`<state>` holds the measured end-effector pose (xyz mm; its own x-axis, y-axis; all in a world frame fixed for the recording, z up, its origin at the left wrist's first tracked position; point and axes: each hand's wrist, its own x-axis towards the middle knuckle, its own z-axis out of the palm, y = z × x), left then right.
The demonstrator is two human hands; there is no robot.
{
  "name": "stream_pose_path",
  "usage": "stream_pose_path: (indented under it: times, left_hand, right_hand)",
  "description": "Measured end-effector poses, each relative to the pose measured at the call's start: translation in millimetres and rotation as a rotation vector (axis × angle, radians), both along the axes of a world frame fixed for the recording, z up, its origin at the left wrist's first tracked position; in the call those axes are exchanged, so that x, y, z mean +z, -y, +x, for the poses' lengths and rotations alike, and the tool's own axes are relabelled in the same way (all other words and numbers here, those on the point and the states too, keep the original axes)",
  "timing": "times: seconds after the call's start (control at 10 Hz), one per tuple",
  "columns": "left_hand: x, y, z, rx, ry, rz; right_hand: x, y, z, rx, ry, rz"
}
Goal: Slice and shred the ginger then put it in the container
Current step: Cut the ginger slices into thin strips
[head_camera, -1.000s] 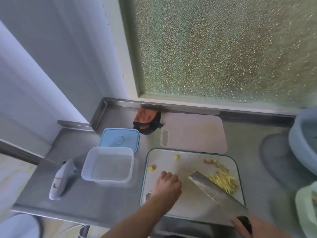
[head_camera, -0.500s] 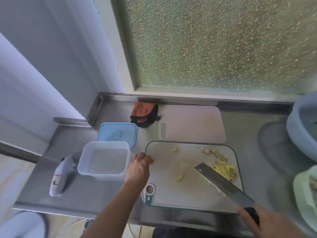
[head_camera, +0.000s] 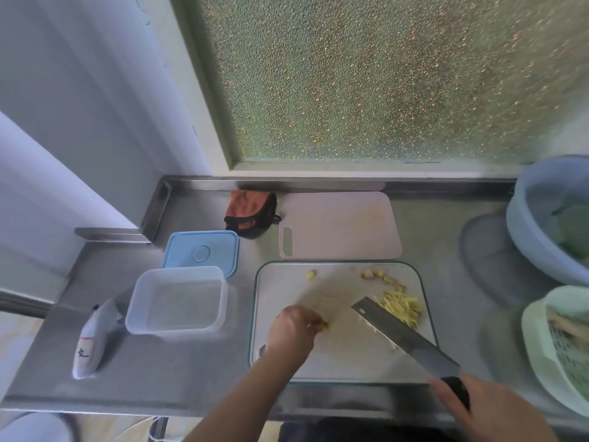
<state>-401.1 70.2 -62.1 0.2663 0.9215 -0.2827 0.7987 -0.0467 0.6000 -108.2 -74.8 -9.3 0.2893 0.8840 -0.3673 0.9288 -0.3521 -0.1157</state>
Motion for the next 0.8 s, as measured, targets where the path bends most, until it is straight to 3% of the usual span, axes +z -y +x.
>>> stream_pose_path:
  times: [0.1, 0.3, 0.5, 0.6, 0.7, 0.8]
  left_hand:
    - [5.7, 6.2, 1.0, -0.105, -0.125, 0.079]
    - [14.9, 7.3, 13.1, -0.08, -0.282, 0.062]
    - [17.2, 12.2, 18.5, 0.062, -0.219, -0.148]
    - [18.2, 16.8, 25.7, 0.223, -0.015, -0.188]
    - [17.0, 19.7, 34.0, 0.219, -0.032, -0.139]
    - [19.3, 17.7, 34.4, 0.17, -0.135, -0.049]
  right_hand:
    - [-0.6, 4.3, -0.4, -0.009, 0.007, 0.086]
    - [-4.8, 10.3, -4.8, -0.069, 0.018, 0.164]
    - [2.3, 9.6, -5.7, -0.039, 0.069, 0.097]
    - [-3.5, 9.4, -7.7, -0.01, 0.204, 0.243]
    - [11.5, 6.2, -3.3, -0.106, -0.016, -0.015]
    - [9.3, 12.8, -3.0, -0.029, -0.095, 0.114]
